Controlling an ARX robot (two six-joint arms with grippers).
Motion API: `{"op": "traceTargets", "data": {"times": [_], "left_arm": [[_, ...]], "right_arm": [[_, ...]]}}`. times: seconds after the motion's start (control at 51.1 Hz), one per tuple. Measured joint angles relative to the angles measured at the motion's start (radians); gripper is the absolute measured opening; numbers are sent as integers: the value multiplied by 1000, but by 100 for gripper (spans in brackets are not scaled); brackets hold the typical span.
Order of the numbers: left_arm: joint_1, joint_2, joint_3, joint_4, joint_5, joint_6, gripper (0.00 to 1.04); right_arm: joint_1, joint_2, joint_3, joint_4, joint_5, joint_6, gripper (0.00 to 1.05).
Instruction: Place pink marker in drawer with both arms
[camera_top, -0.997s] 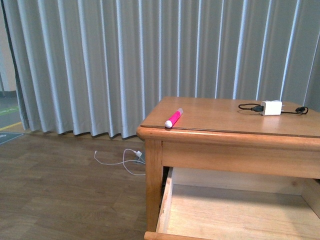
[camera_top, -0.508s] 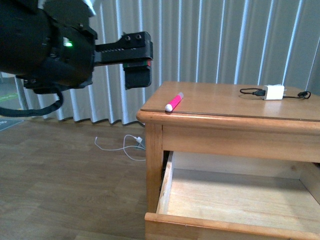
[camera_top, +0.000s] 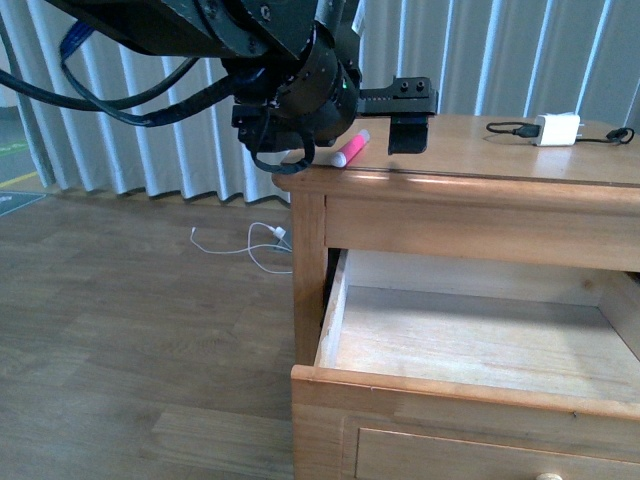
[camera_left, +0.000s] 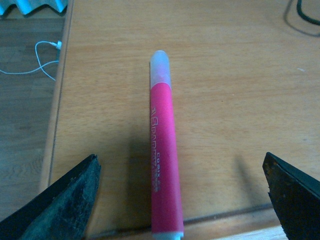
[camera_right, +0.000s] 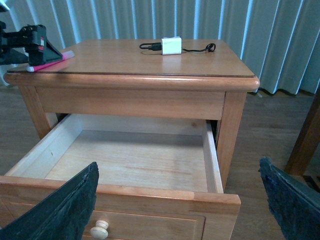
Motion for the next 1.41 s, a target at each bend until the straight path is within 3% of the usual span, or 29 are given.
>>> {"op": "traceTargets", "data": {"times": [0.313, 0.802, 1.114, 1.251, 1.31, 1.408], "left_arm": [[-10, 109, 215, -202, 34, 27, 99], [0, 52, 130, -206, 16, 53, 98], [14, 47, 123, -213, 3, 60, 52], [20, 37, 109, -212, -1, 76, 25], [21, 31, 100, -211, 6, 78, 18], [22, 21, 88, -207, 17, 77, 15]], "right_arm": [[0, 0, 0, 0, 0, 0, 96], [0, 0, 0, 0, 0, 0, 96], [0, 0, 0, 0, 0, 0, 96], [0, 0, 0, 0, 0, 0, 96], [0, 0, 0, 0, 0, 0, 96], [0, 0, 0, 0, 0, 0, 96]]}}
